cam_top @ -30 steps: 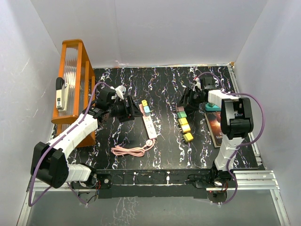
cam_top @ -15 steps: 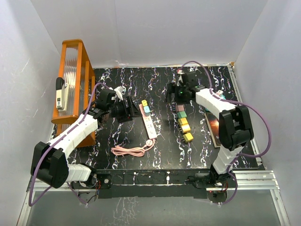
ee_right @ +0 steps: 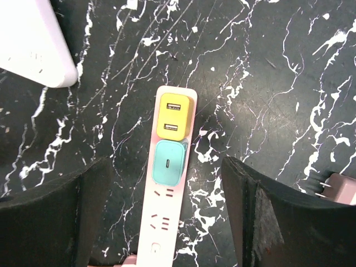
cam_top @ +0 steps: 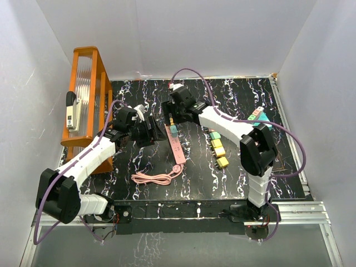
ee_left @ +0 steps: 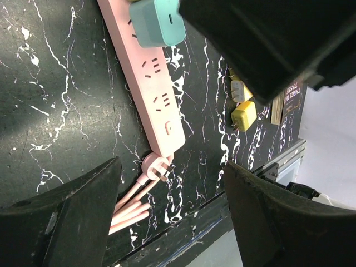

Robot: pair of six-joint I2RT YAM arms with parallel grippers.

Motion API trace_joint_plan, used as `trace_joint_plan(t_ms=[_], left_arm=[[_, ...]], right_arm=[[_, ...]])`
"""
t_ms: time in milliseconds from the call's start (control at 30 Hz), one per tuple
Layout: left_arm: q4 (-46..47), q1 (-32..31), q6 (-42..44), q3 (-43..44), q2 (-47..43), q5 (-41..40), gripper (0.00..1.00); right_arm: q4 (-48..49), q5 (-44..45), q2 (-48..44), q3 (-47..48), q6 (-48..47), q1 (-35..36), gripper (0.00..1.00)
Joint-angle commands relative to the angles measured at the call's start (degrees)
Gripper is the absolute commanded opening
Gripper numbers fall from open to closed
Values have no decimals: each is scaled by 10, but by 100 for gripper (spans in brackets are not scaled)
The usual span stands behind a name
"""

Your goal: Pull the plug off the socket

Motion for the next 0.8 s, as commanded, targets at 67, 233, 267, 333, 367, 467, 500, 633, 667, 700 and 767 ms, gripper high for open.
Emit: trace_joint_plan(t_ms=[67,233,267,333,367,467,500,633,667,700,767], left_arm=[[-13,-2,12,-8,-34,2,73],[-14,-2,16,-16,-47,-2,73],[-15,-2,17,-18,-48,-3,73],[-13,-2,18,-21,-49,0,74],[-13,-2,19,-21,-49,2,74],[-13,-2,21,-21,-48,2,74],[-12,-2,20,-21,-47,2,74],[-3,-2,16,-21,-43,3,74],[-2,-2,16,-20,-42,4,75],[-1,-2,16,-20,-40,4,75],[1,-2,16,-20,-35,3,75]], right_arm=[[-44,107,49,63,-3,38,70],[-57,123,77,78,3,53,58],[-60,127,81,83,5,55,56],[-59,131,87,86,6,57,52],[-57,131,91,88,7,57,50],[-58,131,99,94,10,58,46],[-59,133,101,95,11,58,45],[-58,136,110,99,10,58,43],[-59,135,113,100,10,58,43],[-60,134,115,102,11,58,43],[-61,130,115,102,11,58,42]])
